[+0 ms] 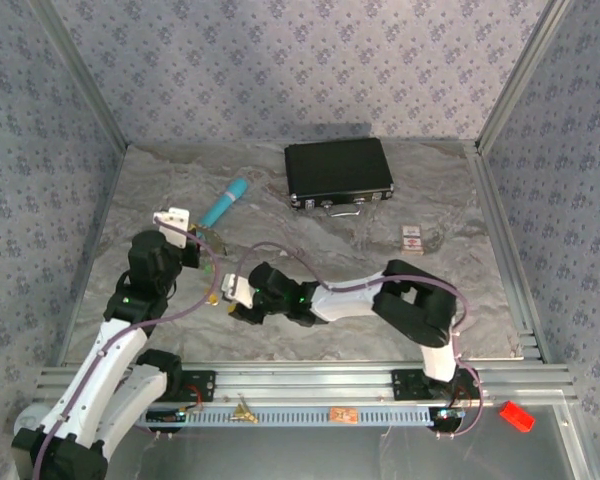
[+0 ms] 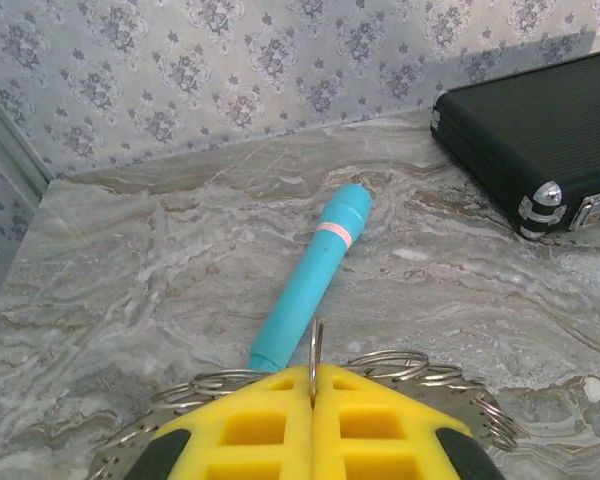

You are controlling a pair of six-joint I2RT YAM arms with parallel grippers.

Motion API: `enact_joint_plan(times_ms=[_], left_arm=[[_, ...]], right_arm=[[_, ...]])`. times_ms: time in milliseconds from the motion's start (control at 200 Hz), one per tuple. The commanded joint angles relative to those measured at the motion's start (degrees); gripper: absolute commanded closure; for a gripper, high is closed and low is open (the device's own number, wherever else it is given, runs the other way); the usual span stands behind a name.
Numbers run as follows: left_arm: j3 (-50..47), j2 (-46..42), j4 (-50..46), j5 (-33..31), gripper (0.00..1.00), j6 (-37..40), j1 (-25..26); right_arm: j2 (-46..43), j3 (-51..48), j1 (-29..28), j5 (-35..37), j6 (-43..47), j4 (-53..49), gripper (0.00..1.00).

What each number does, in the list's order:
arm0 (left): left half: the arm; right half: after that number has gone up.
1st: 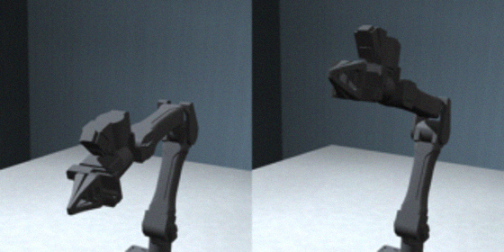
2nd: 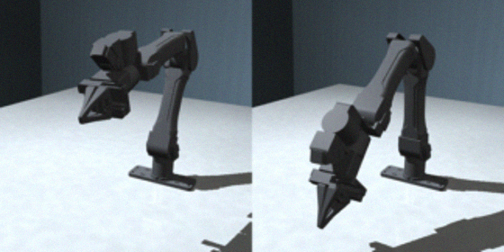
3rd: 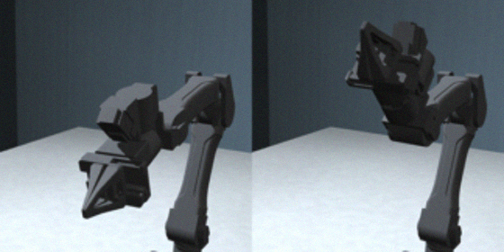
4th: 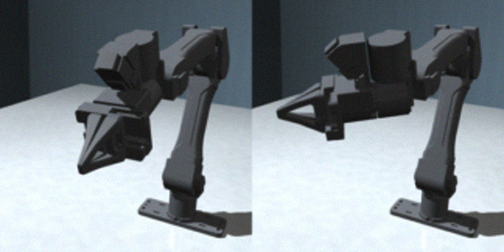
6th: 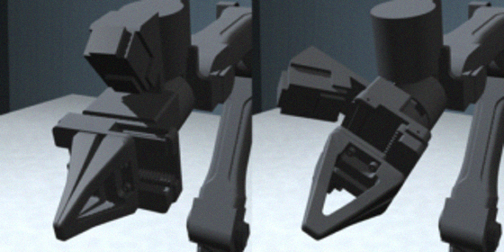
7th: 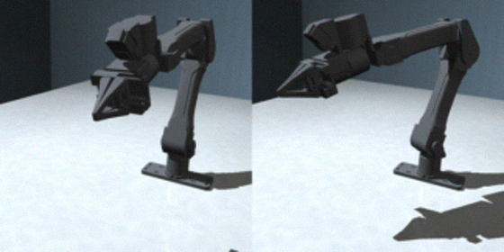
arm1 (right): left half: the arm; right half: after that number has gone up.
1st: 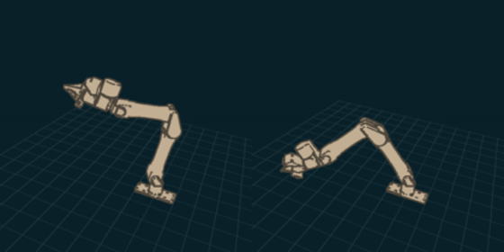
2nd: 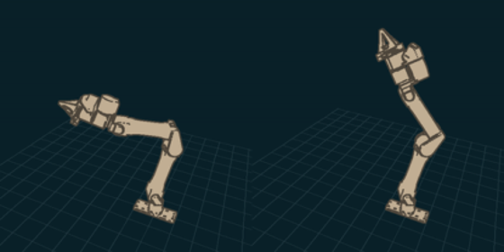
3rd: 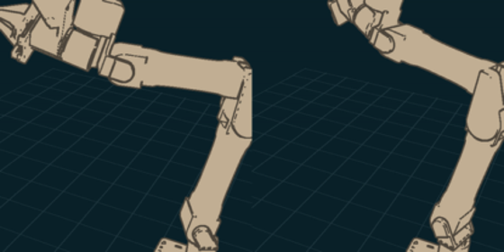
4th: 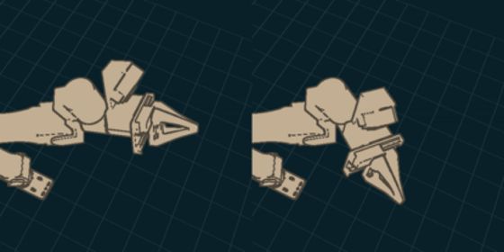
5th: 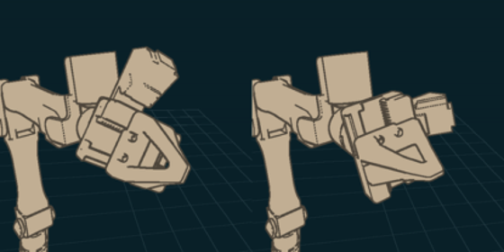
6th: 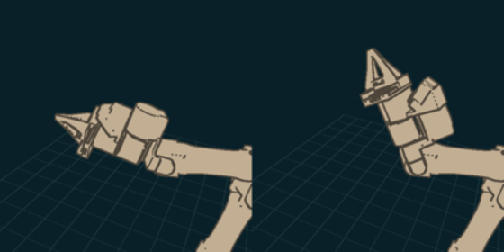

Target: Put the keys on the keyring

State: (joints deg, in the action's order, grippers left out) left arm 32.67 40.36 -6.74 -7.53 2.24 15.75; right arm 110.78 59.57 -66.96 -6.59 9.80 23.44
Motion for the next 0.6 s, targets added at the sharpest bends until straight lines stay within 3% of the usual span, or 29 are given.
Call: enact_joint_plan(times_ms=[0, 595], left_arm=[[-0.1, -1.3, 2.2, 0.4, 1.00, -1.0, -0.5], [-0.8, -1.9, 2.9, 1.9, 1.00, -0.5, -0.9]], right_arm=[[4.3, 3.0, -0.4, 3.2, -1.4, 4.2, 0.68], [13.9, 8.3, 0.5, 1.1, -1.3, 8.4, 0.67]])
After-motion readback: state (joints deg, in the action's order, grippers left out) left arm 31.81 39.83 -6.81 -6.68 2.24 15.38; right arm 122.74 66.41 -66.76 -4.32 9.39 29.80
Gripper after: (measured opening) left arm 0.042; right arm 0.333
